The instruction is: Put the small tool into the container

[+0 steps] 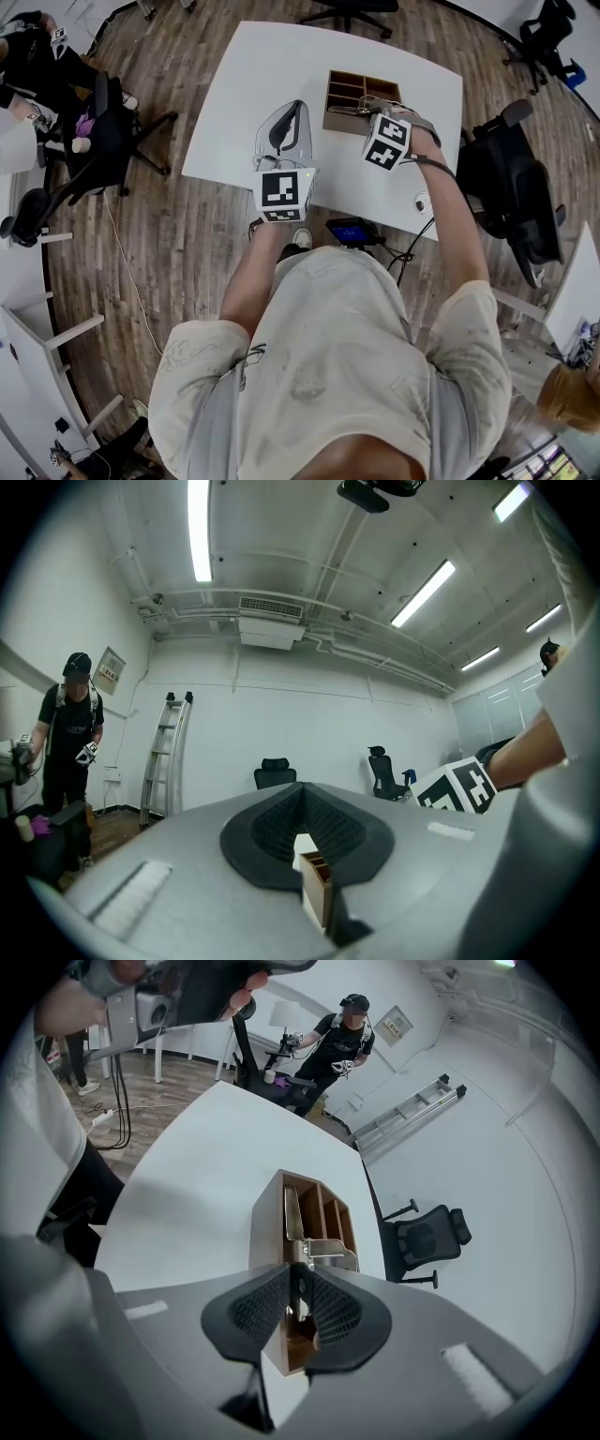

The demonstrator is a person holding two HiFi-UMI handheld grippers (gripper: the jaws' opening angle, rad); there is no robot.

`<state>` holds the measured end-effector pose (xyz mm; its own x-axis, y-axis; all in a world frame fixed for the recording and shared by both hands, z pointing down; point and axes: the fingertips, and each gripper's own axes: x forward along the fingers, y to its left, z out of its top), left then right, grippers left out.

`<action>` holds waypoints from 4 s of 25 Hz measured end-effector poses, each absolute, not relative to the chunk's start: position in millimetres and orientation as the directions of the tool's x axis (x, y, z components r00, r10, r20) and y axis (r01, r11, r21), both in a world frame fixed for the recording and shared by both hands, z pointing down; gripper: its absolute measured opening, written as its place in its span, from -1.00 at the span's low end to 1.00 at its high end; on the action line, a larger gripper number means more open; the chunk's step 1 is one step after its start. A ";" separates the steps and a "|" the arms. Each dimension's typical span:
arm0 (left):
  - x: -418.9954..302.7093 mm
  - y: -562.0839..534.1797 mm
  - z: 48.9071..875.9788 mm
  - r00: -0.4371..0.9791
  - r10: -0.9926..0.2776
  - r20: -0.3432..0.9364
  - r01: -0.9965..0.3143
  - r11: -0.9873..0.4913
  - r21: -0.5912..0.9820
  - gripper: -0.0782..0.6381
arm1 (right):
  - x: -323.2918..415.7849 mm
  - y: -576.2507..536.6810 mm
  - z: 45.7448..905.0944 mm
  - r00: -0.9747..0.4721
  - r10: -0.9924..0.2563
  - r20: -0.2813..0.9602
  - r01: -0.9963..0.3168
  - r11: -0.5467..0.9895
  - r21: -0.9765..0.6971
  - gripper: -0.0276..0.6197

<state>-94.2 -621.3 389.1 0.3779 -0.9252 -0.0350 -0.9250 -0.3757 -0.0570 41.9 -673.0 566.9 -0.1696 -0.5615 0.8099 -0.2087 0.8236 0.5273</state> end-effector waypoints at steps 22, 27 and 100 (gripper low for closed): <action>-82.3 -624.1 390.0 0.387 -0.922 -0.037 -0.921 -0.384 -0.059 -0.75 | 55.9 -674.2 570.4 -0.176 -0.552 0.815 -0.230 0.828 0.512 -0.66; -90.2 -624.5 386.3 0.385 -0.922 -0.043 -0.922 -0.383 -0.057 -0.75 | 47.8 -672.7 566.0 -0.176 -0.553 0.814 -0.232 0.827 0.512 -0.65; 57.1 -618.3 350.3 0.515 -0.850 -0.114 -0.857 -0.509 -0.076 -0.75 | 180.6 -608.5 343.8 -0.393 -0.919 -0.018 -0.920 0.393 0.004 -0.72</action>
<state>57.1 -618.3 350.3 0.5147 -0.8498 -0.1140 -0.8574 -0.5090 -0.0763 180.6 -608.5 343.8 -0.3928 -0.9195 -0.0182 -0.9196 0.3928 0.0039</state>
